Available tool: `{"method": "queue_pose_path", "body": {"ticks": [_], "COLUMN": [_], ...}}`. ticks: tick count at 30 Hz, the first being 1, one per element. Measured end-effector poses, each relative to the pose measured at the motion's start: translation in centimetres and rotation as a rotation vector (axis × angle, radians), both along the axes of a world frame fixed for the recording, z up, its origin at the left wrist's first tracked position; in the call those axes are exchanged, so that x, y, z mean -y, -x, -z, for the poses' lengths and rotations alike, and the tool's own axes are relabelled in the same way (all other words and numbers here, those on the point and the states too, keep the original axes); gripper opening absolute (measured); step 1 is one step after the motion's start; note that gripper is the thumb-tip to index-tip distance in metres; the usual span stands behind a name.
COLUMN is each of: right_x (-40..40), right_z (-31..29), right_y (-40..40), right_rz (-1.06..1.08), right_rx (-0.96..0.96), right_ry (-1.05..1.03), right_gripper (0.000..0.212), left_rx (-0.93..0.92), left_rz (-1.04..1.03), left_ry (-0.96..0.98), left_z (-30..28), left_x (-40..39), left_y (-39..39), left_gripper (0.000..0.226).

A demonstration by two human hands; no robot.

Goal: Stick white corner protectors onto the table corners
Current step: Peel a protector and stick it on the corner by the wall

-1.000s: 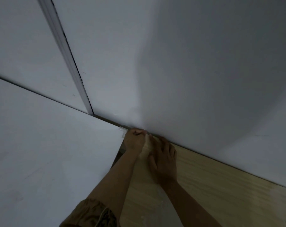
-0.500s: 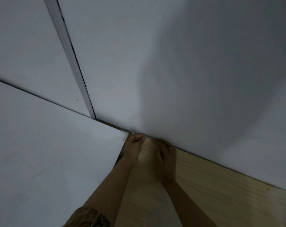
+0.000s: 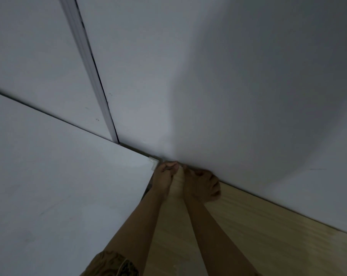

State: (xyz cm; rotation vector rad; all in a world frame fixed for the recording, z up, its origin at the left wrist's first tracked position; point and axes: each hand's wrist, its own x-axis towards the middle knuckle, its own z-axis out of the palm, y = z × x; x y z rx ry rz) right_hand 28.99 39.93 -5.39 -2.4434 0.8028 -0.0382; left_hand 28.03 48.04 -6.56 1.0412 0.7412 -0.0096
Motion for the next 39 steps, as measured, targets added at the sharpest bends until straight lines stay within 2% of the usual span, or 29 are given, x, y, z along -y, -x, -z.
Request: {"method": "queue_pose_path", "body": {"ticks": [4,10,16,23,25,28,29,32,35,37,39], "right_x": [0.1,-0.4,-0.3,-0.1,-0.2,-0.1,-0.1,0.0,0.1,0.2,0.5], "right_z": [0.4,0.2,0.5,0.6,0.7,1.0,1.0,1.2,1.0,0.6,0.3], "right_y": [-0.2,-0.1,-0.2,-0.3,-0.3,-0.3,-0.4,-0.4,-0.2,-0.2,0.1], "right_rz": [0.01,0.07,0.063,0.069,0.065,0.054,0.052,0.052,0.036,0.024,-0.001], "right_rx": [0.018,0.068,0.032,0.02,0.039,0.043,0.03,0.032,0.039,0.028,0.016], "right_ry": [-0.099,-0.117,-0.099,-0.12,-0.111,-0.096,-0.099,-0.104,-0.091,-0.101,-0.107], "right_gripper": [0.058,0.05,0.056,0.054,0.055,0.058,0.059,0.058,0.056,0.054,0.047], "left_rx": [-0.003,-0.03,-0.084,-0.072,-0.056,-0.028,-0.044,-0.076,-0.103,-0.175,-0.178], "left_rz": [0.012,0.028,0.03,-0.042,0.004,0.109,0.114,0.025,0.114,0.178,0.182], "left_ry": [0.083,0.016,0.04,-0.13,-0.021,0.074,0.064,-0.011,-0.008,-0.034,-0.186], "left_z": [0.2,-0.2,0.8,0.0,0.3,1.4,1.1,0.8,1.0,1.1,0.1], "left_x": [-0.1,0.4,0.4,1.0,0.6,0.1,0.1,0.4,0.0,-0.5,-0.5], "left_y": [0.0,-0.5,-0.3,0.0,0.7,1.3,1.4,1.0,0.7,0.7,1.0], "left_gripper": [0.022,0.02,0.021,0.012,0.018,0.048,0.047,0.024,0.036,0.033,0.027]}}
